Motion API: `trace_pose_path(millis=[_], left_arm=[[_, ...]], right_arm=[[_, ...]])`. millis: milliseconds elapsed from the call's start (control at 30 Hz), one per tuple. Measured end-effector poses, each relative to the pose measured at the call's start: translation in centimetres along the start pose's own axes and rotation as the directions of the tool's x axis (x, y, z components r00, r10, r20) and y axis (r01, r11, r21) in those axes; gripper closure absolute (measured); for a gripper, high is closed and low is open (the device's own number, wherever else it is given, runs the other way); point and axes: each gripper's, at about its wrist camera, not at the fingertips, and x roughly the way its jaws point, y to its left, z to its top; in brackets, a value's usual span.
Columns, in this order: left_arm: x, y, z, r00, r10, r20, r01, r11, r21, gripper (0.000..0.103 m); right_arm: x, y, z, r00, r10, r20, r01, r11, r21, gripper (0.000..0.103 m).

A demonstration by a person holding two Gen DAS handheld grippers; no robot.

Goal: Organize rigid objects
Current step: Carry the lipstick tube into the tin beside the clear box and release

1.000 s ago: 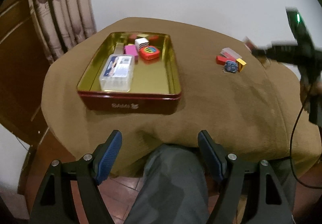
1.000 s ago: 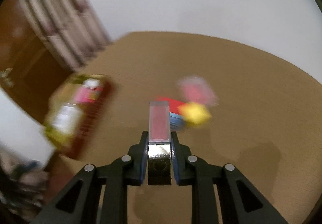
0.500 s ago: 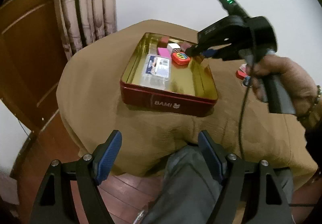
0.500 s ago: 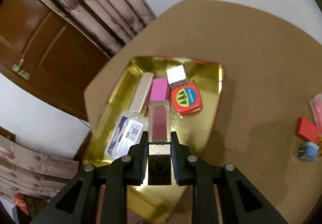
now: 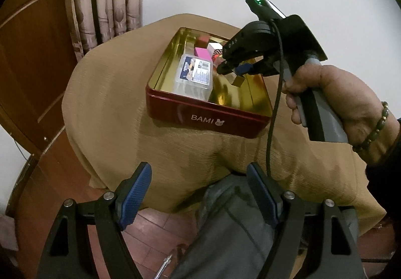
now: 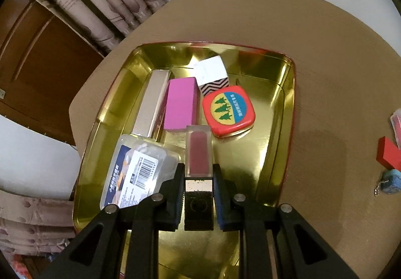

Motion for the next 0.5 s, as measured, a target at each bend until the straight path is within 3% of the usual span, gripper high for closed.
trace_pose_path(millis=[200, 500], left_arm=[[0.3, -0.3, -0.2, 1.000, 0.006, -0.017, -0.006, 1.000, 0.009, 0.029], [0.5, -0.6, -0.3, 1.000, 0.026, -0.013, -0.026, 0.999, 0.019, 0.028]], right_arm=[[0.1, 2.7, 0.5, 0.997, -0.072, 0.010, 0.073, 0.993, -0.088, 0.082], [0.9, 2.9, 1.5, 1.000, 0.013, -0.016, -0.014, 1.000, -0.024, 0.081]])
